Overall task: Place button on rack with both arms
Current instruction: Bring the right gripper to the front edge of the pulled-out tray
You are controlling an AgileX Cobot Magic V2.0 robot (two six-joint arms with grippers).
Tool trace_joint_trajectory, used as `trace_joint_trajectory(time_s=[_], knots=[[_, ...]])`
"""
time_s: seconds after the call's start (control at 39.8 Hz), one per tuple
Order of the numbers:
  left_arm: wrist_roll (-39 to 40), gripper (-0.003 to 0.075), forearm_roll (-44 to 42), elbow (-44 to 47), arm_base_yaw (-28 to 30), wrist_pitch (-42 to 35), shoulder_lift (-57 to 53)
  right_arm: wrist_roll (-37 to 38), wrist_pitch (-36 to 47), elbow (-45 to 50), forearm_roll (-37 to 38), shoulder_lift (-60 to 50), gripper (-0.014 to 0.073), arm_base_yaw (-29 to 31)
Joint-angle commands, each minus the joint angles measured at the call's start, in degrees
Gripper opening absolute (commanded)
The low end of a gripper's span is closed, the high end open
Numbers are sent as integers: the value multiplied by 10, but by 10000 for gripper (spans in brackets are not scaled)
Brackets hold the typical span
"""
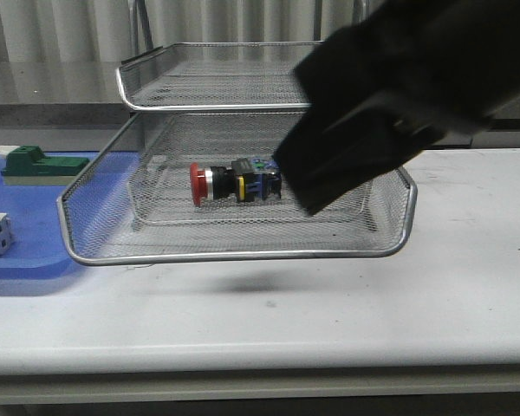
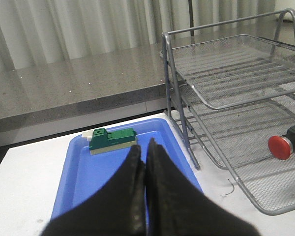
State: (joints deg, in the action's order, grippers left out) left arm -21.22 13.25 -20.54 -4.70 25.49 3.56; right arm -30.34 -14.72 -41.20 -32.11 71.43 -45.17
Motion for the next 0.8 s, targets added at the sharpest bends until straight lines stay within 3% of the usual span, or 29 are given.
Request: trace_joint_trajectory(time_s=[0.0,0.25,0.45,0.78], knots=[[6,-19,10,-14,2,-48,7,-6,35,-35,-11,41,-60,-43],[6,-19,10,-14,2,-48,7,-6,46,-59,-40,156,-60,-69],[6,-19,10,-14,2,-48,7,-6,104,-61,-40,213,-60,-40],[6,-19,10,-14,2,-48,7,-6,102,-105,-37,238,-60,14]])
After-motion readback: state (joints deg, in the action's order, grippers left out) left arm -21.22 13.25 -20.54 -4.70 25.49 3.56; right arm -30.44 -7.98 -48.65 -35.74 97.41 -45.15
